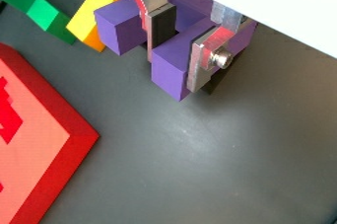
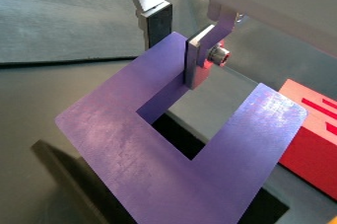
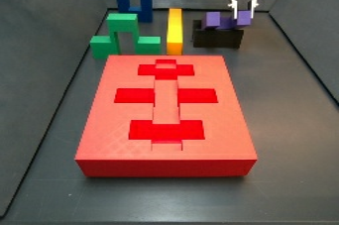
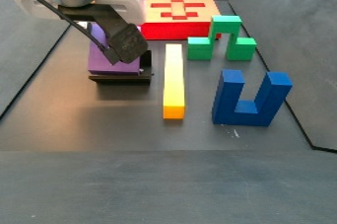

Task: Pick up the purple object. Move up. Place the purple object on the fixture. Regrasp the purple object. Move to above the board. Insert the purple object.
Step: Place the purple object on the fixture.

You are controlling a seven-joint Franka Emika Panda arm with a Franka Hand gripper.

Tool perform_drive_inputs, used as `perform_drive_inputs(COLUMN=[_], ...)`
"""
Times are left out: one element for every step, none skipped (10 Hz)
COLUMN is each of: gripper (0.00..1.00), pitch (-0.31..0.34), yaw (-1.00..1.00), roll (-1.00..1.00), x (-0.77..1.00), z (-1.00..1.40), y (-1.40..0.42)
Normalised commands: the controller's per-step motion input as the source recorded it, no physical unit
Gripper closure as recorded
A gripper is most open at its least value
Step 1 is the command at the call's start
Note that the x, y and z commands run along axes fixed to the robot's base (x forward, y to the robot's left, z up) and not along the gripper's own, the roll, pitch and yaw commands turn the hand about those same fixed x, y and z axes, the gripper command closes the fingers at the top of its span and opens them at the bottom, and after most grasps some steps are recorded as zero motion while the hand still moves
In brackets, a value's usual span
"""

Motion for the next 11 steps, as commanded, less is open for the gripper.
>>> perform_drive_inputs(gripper=[1.0,1.0,1.0,1.0,1.0,1.0,1.0,1.0,1.0,1.0,1.0], pitch=[0.0,0.0,0.0,-0.014,0.0,0.0,0.0,0.0,0.0,0.0,0.0], yaw=[-0.13,-0.06,-0.05,0.0,0.0,0.0,-0.02,-0.04,0.0,0.0,0.0], roll=[-0.03,0.0,0.0,0.0,0.01,0.0,0.03,0.04,0.03,0.04,0.02], x=[-0.06,-0.06,-0.05,0.0,-0.05,-0.11,-0.15,-0.17,-0.08,0.0,0.0], z=[0.0,0.0,-0.04,-0.07,-0.09,-0.11,-0.12,-0.14,-0.07,0.0,0.0], y=[0.15,0.03,0.0,-0.03,0.0,0.0,0.0,0.0,0.0,0.0,0.0])
